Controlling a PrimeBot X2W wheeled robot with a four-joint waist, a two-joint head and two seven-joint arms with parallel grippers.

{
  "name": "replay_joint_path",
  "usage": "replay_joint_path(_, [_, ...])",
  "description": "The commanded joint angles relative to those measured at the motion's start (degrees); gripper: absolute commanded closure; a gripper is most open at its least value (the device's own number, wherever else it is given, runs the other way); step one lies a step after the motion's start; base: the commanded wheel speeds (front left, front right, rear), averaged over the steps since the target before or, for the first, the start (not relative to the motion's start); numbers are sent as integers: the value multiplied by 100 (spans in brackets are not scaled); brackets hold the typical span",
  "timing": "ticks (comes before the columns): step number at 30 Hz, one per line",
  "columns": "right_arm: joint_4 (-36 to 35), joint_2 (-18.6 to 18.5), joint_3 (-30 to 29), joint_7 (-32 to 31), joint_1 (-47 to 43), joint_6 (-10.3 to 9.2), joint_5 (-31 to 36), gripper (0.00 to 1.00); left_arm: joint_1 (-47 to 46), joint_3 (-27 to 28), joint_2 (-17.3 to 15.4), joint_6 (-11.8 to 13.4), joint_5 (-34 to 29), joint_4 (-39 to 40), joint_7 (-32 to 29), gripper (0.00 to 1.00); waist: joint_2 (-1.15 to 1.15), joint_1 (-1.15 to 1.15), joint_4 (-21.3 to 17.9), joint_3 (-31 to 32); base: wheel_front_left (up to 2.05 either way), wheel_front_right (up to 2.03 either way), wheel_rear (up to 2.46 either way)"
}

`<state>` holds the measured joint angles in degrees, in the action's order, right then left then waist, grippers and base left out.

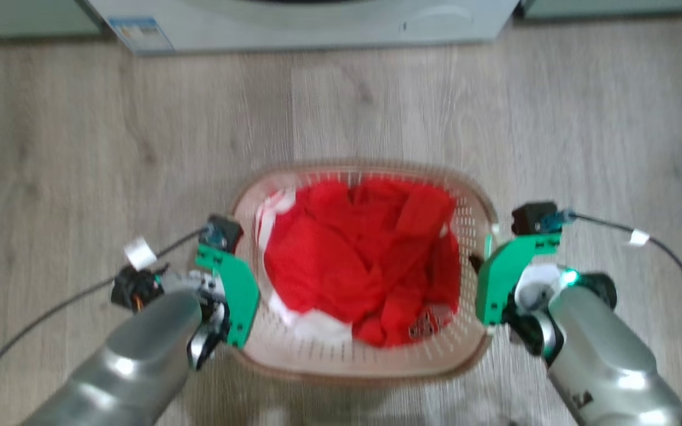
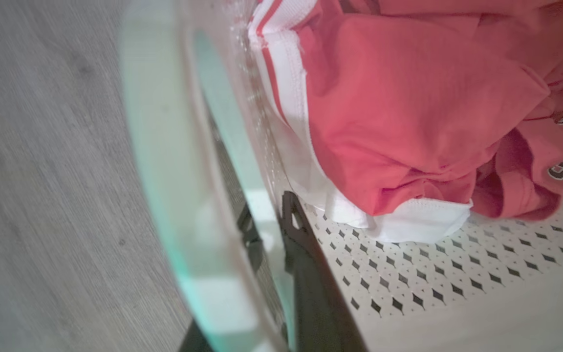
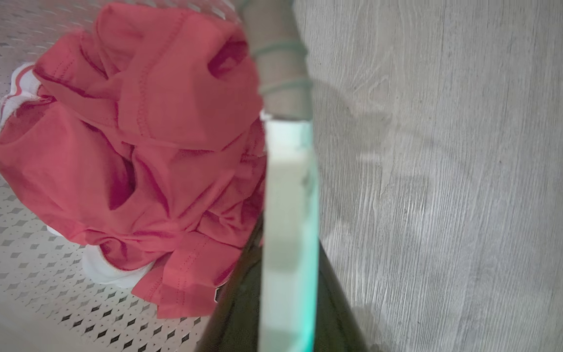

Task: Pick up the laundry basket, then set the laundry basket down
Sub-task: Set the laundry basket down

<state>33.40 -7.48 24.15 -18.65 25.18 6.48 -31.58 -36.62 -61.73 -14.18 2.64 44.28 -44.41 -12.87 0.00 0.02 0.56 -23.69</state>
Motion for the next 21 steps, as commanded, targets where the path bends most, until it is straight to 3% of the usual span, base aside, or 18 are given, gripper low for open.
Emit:
replay_joint_path(1, [-299,322,182,241,315,101,45,100,-155,46,161,-75,-117,86,88,100,0,-2,-36,-525,0,0,0])
replay_joint_path(11, [412,441,298,806,1057,101,-4,100,-836,208,526,-321,-88,-865,531,100,0,-2,-84,-1537,0,0,0])
replay_joint_path(21, [1112,458,558,1348,1613,101,-150,100,-1341,168,953,-549,-93,-1700,794,100,0,-2,92,-2150,0,0,0])
